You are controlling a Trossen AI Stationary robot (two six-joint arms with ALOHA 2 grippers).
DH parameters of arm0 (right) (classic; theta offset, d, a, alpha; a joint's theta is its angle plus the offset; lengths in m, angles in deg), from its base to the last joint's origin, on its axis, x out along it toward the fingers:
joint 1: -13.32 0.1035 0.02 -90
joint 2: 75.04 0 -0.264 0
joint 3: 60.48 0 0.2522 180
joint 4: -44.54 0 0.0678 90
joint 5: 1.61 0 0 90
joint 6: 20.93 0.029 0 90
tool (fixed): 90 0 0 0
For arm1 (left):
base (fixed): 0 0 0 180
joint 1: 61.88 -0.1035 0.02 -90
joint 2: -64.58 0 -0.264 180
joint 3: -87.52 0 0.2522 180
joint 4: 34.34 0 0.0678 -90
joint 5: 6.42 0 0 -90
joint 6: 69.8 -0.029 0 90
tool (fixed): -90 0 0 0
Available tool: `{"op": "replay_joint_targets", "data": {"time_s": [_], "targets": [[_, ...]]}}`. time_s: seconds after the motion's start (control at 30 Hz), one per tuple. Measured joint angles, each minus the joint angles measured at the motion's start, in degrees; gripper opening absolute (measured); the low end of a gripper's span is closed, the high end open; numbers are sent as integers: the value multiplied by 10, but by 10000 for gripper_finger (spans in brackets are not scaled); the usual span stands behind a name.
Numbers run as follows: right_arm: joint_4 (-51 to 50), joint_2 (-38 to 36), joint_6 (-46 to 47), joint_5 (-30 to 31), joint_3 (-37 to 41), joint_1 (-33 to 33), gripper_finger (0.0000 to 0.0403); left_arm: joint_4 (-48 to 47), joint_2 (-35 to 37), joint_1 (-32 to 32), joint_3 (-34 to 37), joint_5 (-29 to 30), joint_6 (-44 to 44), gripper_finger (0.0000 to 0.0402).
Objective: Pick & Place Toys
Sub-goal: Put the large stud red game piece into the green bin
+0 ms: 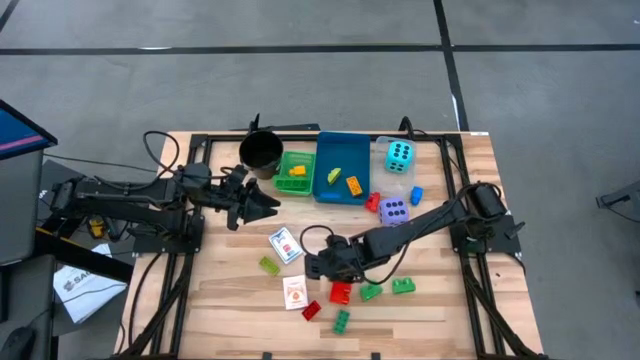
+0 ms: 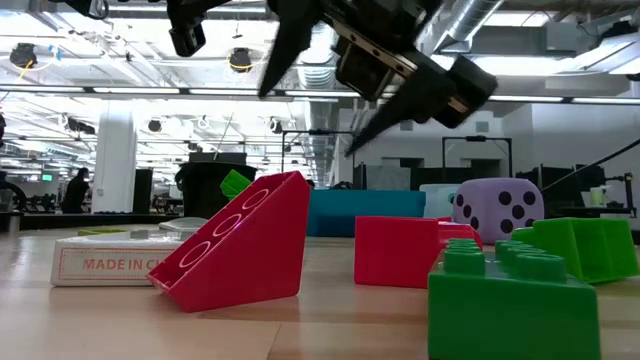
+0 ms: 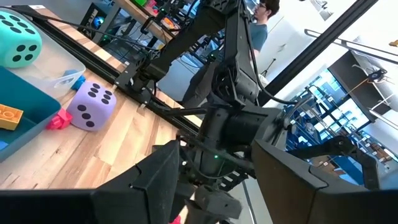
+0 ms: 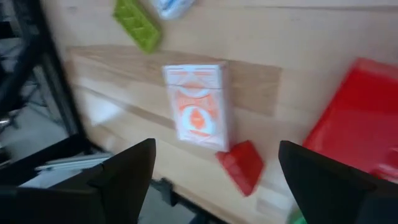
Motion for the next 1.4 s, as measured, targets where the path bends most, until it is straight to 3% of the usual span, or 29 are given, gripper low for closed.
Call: {"op": "replay_joint_targets", "data": {"time_s": [0.7,1.4], "targets": [[-130,0,-24,-68,0,8,333,0,0,0,0,0,0,197],[-169,0,-24,-68,0,2,333,0,0,0,0,0,0,197]]}}
